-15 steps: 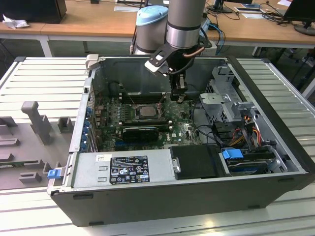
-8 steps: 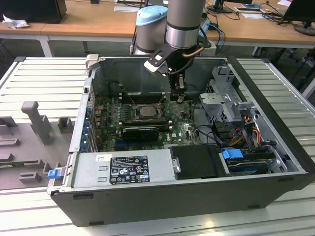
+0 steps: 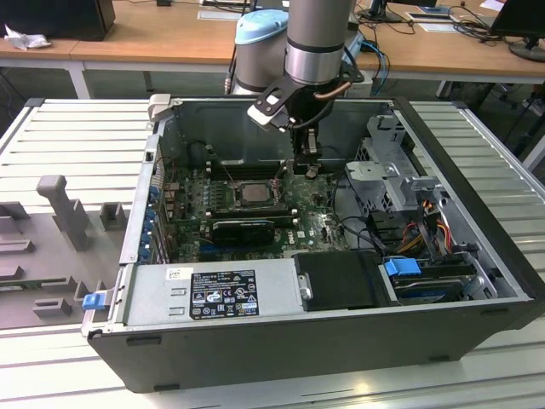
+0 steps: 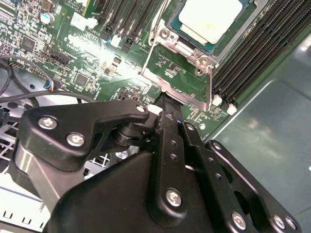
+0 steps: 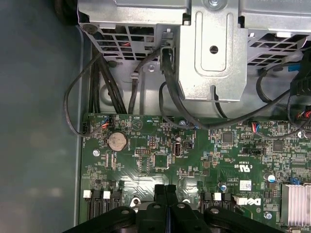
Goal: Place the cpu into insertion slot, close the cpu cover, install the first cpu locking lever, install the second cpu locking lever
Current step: 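Close the cpu cover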
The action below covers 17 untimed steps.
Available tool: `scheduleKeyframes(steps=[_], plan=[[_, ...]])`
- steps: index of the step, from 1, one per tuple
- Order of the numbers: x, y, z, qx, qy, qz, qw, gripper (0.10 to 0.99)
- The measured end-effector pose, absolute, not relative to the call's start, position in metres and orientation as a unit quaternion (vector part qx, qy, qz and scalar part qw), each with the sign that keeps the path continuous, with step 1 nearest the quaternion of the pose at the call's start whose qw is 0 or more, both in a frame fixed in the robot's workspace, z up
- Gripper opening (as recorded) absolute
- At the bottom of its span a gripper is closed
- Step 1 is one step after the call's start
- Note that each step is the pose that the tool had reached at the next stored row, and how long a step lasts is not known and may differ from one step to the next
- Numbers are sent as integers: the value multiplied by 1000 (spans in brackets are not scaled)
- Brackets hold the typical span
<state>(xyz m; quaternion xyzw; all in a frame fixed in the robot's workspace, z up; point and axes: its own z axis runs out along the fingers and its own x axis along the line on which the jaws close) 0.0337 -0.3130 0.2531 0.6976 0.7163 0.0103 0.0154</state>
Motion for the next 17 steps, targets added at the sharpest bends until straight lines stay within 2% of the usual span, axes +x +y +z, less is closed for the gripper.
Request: scheduleKeyframes(steps=[17], plan=[[30, -313, 253, 698, 716, 10, 15, 106]])
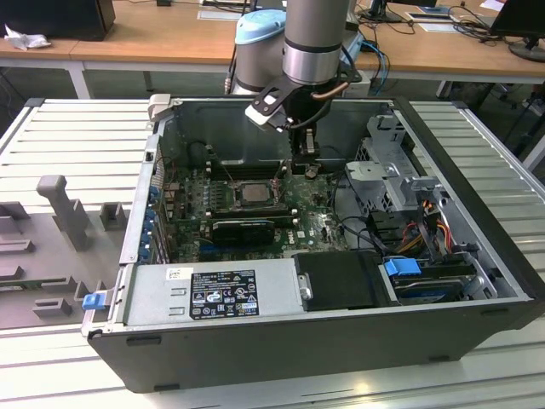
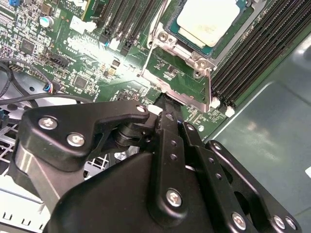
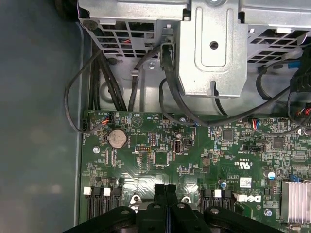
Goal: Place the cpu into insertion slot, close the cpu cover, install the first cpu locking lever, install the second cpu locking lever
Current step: 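Close the cpu cover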
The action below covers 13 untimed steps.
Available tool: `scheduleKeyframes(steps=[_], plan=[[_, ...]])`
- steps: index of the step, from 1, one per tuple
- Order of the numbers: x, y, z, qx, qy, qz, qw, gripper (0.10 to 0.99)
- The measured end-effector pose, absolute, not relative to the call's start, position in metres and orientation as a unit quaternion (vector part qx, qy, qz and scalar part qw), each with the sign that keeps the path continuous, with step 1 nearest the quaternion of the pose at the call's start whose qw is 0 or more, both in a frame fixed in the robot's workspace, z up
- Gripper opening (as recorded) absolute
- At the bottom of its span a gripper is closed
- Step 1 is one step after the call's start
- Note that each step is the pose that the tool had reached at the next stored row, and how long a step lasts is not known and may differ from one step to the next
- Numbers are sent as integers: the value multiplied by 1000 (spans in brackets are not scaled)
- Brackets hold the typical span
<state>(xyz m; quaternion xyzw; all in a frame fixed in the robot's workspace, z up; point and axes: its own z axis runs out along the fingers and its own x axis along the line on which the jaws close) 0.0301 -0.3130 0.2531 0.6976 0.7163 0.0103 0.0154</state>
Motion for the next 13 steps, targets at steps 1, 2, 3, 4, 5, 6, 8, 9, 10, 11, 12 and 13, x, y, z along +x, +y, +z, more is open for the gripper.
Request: scheduleKeyframes(steps=[1, 2, 3, 4, 5, 6, 8, 9, 10, 11, 12, 13], plan=[[29, -313, 253, 698, 716, 10, 15, 106], [29, -313, 253, 698, 716, 10, 15, 106], [28, -313, 253, 698, 716, 10, 15, 106], [26, -313, 253, 698, 716, 10, 15, 106], [24, -313, 253, 698, 716, 10, 15, 106], [23, -313, 253, 698, 716, 10, 15, 106], [20, -313, 253, 698, 716, 10, 15, 106], [19, -313, 253, 698, 716, 10, 15, 106], [17, -313, 253, 698, 716, 10, 15, 106], [15, -313, 253, 698, 716, 10, 15, 106], [13, -313, 253, 698, 716, 10, 15, 106], [10, -313, 253, 698, 716, 10, 15, 106]])
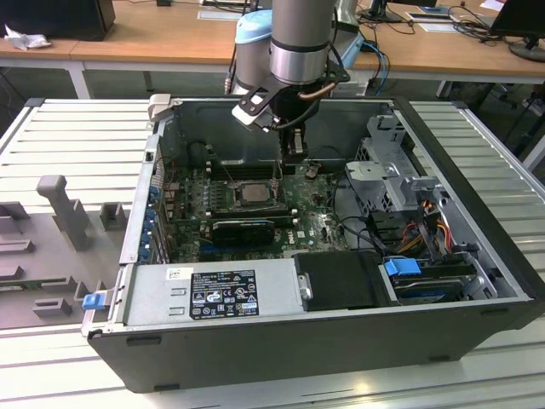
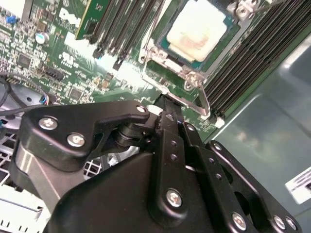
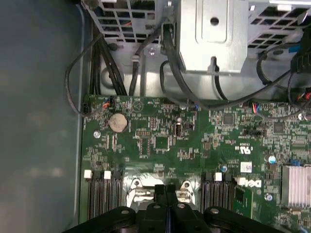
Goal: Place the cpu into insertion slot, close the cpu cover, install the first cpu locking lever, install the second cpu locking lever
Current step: 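Close the cpu cover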
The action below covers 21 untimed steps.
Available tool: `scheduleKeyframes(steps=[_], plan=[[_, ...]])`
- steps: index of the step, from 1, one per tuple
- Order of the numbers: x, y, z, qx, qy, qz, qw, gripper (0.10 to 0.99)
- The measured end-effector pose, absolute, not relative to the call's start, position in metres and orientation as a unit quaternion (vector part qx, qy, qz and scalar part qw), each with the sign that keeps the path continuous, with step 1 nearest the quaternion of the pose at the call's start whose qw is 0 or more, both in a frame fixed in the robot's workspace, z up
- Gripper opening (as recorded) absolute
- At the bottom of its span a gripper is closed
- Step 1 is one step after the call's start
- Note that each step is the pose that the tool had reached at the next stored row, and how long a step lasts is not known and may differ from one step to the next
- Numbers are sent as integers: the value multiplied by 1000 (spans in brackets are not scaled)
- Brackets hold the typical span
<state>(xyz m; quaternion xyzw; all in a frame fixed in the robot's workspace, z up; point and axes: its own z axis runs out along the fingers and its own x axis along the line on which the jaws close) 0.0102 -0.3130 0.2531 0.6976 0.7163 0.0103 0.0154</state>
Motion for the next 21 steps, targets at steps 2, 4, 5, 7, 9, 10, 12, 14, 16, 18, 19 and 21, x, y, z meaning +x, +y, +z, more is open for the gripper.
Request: scheduleKeyframes(steps=[2, 4, 5, 7, 9, 10, 12, 14, 16, 18, 19, 21], plan=[[0, -313, 253, 698, 716, 11, 16, 106], [-6, -313, 253, 698, 716, 11, 16, 106], [-8, -313, 252, 697, 716, 11, 16, 106], [-11, -313, 247, 697, 717, 11, 16, 106], [-13, -313, 243, 695, 718, 11, 16, 106], [-16, -313, 239, 692, 721, 11, 16, 106], [-22, -313, 233, 687, 727, 11, 16, 106], [-30, -313, 231, 686, 727, 10, 15, 106], [-34, -312, 230, 686, 727, 9, 14, 106], [-36, -312, 230, 686, 727, 9, 14, 106], [-37, -312, 230, 686, 727, 9, 14, 106], [-40, -312, 230, 686, 727, 9, 14, 106]])
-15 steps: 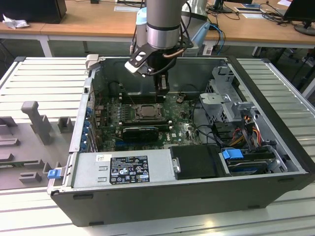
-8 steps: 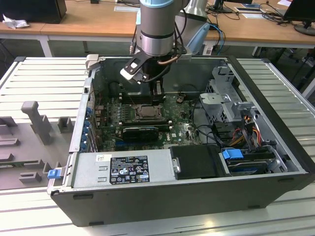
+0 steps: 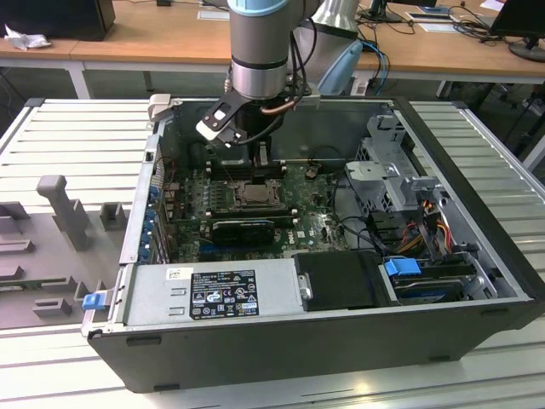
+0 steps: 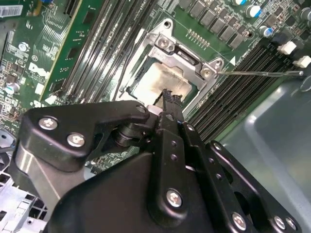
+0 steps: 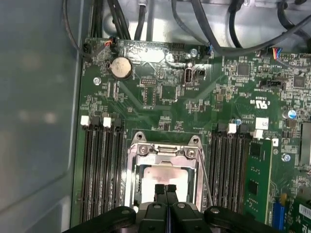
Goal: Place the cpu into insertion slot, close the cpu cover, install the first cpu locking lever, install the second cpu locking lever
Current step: 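Close the cpu cover, then install the first cpu locking lever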
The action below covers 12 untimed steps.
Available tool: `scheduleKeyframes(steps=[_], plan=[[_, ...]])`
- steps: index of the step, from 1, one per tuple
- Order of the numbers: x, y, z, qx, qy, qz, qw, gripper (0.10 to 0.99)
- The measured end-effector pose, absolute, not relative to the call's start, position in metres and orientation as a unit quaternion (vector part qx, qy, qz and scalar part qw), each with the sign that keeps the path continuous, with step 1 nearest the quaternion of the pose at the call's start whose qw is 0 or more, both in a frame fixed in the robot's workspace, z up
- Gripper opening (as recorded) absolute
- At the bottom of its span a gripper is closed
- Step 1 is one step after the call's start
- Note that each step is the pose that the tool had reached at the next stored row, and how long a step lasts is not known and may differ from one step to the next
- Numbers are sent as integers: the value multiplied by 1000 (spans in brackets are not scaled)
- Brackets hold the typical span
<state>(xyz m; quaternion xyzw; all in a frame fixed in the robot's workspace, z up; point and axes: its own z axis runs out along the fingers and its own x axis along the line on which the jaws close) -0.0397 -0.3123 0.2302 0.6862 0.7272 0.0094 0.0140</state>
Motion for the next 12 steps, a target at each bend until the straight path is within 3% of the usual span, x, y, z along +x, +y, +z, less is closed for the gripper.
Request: scheduleKeyframes(steps=[7, 12], plan=[[-41, -312, 233, 686, 727, 9, 14, 106], [-41, -312, 274, 686, 727, 9, 14, 106]])
